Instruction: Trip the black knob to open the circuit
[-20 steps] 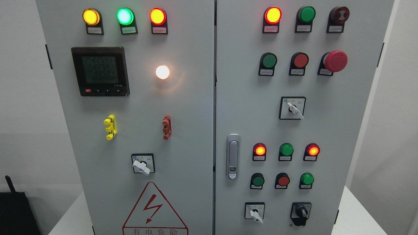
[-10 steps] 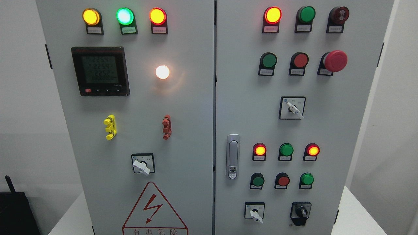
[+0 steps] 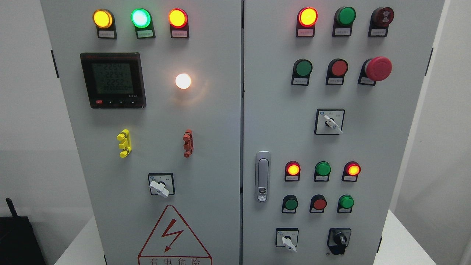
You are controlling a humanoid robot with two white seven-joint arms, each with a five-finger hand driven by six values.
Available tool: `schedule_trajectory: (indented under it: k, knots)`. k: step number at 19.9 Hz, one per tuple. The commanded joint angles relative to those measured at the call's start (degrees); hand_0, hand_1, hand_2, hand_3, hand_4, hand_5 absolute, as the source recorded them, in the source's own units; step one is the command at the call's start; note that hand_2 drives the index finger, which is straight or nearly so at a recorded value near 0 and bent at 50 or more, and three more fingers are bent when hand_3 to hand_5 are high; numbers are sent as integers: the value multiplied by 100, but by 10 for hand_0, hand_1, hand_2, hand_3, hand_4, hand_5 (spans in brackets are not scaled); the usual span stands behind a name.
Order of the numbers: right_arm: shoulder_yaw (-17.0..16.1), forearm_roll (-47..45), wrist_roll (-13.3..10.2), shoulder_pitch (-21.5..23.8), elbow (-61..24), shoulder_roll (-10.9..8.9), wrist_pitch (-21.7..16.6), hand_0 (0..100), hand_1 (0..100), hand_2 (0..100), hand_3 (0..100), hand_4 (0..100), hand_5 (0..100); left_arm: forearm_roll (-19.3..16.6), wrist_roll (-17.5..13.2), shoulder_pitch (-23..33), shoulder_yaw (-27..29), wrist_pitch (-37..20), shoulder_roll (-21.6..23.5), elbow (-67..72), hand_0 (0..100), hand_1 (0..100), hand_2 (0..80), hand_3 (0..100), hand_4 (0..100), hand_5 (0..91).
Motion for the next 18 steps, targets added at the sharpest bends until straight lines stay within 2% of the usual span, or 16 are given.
schedule_trajectory:
  k: [1, 5, 18]
  knots:
    - [-67, -16, -26, -149, -220, -16, -10, 916, 790, 0, 991, 941, 958, 14, 1, -14, 7, -8, -9, -1, 120, 389, 0, 0, 0, 0]
    - [-120, -25, -26, -316, -360, -95, 218, 925, 795, 0, 996, 946, 961, 14, 1, -14, 7, -8, 0, -1, 120, 389, 0, 0, 0, 0]
    - [-120, -34, -26, -642, -431, -103, 447, 951, 806, 0, 1000, 961, 964, 14, 1, -23, 7, -8, -9, -1, 120, 389, 0, 0, 0, 0]
